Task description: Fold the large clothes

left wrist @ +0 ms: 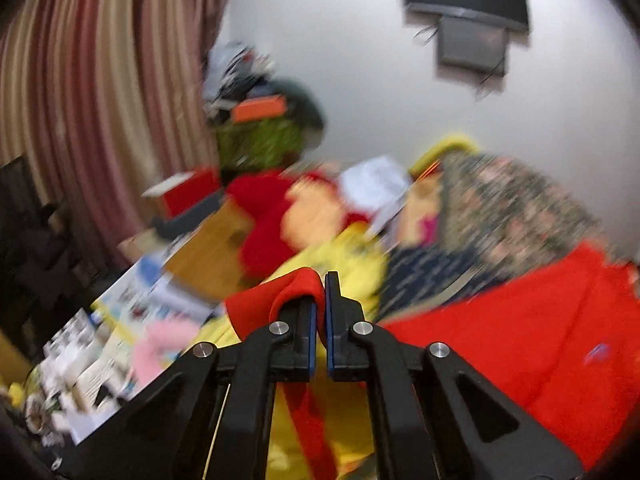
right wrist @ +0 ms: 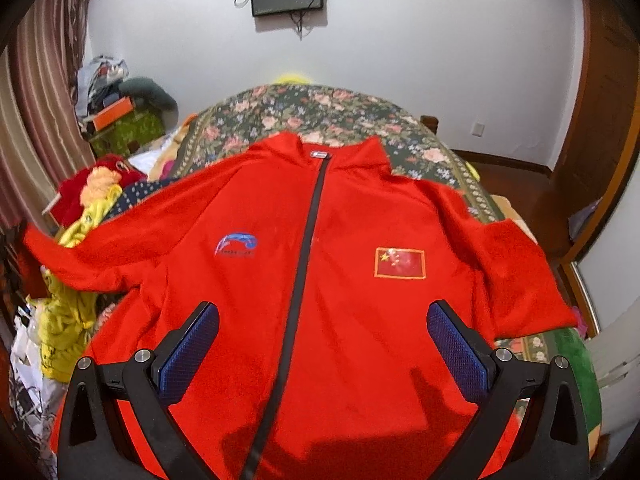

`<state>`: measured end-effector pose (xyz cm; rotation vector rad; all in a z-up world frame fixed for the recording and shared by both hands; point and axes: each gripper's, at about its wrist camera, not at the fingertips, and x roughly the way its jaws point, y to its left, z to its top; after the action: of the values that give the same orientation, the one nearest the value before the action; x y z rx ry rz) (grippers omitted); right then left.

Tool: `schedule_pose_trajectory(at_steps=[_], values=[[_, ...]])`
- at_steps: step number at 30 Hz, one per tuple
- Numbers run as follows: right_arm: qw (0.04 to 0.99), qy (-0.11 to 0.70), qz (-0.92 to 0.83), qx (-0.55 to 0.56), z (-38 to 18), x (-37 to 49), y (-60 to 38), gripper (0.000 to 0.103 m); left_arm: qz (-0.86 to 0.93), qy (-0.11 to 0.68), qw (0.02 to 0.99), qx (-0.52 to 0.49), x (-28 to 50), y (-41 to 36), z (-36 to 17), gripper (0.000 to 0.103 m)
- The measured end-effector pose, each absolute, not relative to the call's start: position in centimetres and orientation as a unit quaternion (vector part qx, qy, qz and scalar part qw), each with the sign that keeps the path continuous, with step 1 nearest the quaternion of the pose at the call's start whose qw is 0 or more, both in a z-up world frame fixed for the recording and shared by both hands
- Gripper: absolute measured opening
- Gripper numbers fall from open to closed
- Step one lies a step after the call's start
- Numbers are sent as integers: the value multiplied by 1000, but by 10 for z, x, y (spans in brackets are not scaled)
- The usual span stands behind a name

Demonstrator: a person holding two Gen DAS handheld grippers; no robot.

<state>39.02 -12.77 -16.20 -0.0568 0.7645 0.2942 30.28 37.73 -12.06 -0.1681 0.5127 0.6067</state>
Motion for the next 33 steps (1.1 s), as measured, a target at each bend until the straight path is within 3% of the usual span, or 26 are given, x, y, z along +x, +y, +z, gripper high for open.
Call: schedule_pose_trajectory(at_steps=[7,12,16,23,30,33], values=[[920,360,157,13,-146,389,-163,103,149,203,962,-104,378,286,-50,3],[920,350,170,43,-141,390,-184,103,55,233,967,-84,434,197,-56,3],[920,349,174,32,-142,390,-191,103,-15,310,948,-66,472,131,-95,3],[913,362,184,28,-150,390,-203,103,-101,486,867,-46,496,50,-217,3],[909,375,178,14,-154,388,-205,103,-145,544,823,-71,476,27,-265,4],[908,379,178,10,-154,387,-202,103,-153,546,822,-50,466,21,-264,10]])
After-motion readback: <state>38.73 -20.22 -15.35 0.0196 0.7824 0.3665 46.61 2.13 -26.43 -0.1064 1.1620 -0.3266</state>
